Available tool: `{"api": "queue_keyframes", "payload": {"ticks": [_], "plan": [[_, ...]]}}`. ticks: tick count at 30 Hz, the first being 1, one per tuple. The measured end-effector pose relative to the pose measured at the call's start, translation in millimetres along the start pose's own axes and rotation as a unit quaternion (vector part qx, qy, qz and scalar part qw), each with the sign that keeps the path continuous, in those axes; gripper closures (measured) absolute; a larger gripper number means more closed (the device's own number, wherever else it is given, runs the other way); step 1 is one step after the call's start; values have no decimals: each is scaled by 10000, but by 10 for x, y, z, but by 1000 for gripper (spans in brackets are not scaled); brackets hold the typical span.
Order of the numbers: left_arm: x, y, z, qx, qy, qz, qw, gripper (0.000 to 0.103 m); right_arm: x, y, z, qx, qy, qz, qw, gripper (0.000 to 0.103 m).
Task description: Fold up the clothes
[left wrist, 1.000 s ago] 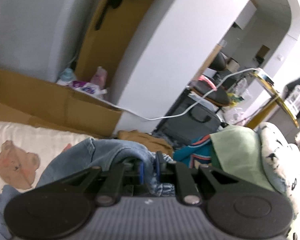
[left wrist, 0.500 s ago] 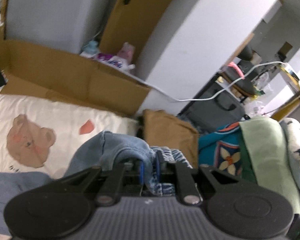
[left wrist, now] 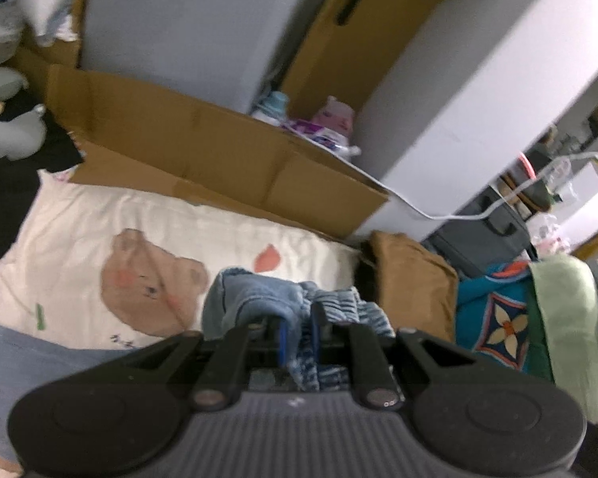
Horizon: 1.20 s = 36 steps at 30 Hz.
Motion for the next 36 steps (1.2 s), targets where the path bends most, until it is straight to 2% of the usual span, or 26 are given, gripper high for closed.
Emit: {"api": "queue_keyframes", "payload": {"ticks": [5,10,25,30,36], "plan": [[-11,105,-309,29,119,-101,9999,90,164,-100,-378,-352,128,-322,9988,85],[-44,300,-630,-122,178,-64,9997,91,459,-44,-683,-335,174,-482,9981,85],[-816,1212,-1748,-463,237,517,9973,91,1343,148,-2152,-692,903,-1019,9883,85],[-970,1347,-2113,-590,383,630,9955,91,1589,67,-2556,-841,1035,-1286,9827,85],[-1041,1297,-2711,-847,628,610,9926,90,1891,-244,-2893,-858,1148,-1671,9755,85]]}}
Point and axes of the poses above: each gripper's, at about its wrist camera, not at the fingertips, and x roughly the way its jaws point, z to its right, y to its top, the point moved 2 cm from there along x, roughly the way its jaws point, and after that the axes turned 9 degrees about z, right-handed, at the moved point
